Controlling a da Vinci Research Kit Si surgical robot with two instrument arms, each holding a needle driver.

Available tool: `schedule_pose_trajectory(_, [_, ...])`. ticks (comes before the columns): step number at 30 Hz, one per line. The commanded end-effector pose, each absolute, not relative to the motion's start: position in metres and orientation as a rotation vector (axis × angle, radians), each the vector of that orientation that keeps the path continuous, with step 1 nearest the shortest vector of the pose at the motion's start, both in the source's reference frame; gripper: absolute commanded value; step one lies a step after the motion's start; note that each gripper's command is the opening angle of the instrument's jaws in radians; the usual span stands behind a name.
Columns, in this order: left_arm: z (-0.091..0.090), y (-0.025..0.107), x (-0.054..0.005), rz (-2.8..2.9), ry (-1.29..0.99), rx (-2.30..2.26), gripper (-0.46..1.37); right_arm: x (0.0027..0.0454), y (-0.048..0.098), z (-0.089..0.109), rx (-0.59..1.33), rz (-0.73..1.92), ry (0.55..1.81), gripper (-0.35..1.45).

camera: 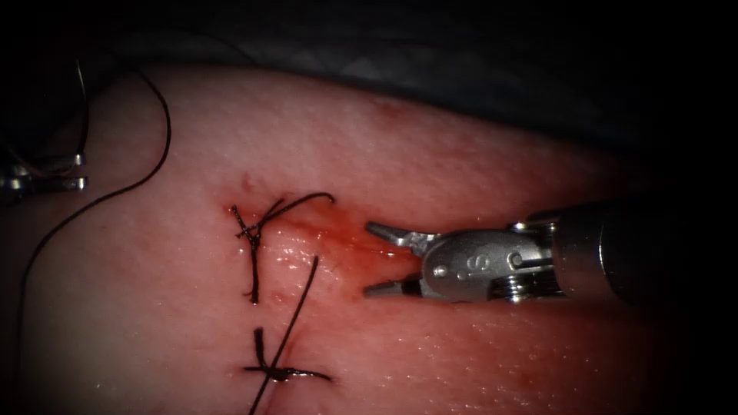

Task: Wound Closure
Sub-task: Pull the suture through the wound with the right tool

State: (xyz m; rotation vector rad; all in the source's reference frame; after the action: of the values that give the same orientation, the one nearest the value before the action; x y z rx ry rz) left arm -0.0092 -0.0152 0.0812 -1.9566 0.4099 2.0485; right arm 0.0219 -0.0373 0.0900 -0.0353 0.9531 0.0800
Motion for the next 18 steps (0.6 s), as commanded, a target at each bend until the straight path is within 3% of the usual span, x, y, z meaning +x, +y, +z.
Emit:
schedule_pose_trajectory(1, [0.0812, -0.0152, -0.0092, 2.053, 0.399, -1.966, -0.35, 0.0225, -0.0375, 0.0903, -0.030, 0.075, 0.957, 1.10])
schedule_pose_trajectory(14, [0.0811, -0.0152, -0.0092, 2.053, 0.398, -1.966, -0.35, 0.0260, -0.0383, 0.0925, -0.014, 0.043, 0.967, 0.93])
schedule_pose_trajectory(18, [0.0811, -0.0152, -0.0092, 2.053, 0.398, -1.966, -0.35, 0.0260, -0.0386, 0.0929, -0.010, 0.029, 0.971, 0.60])
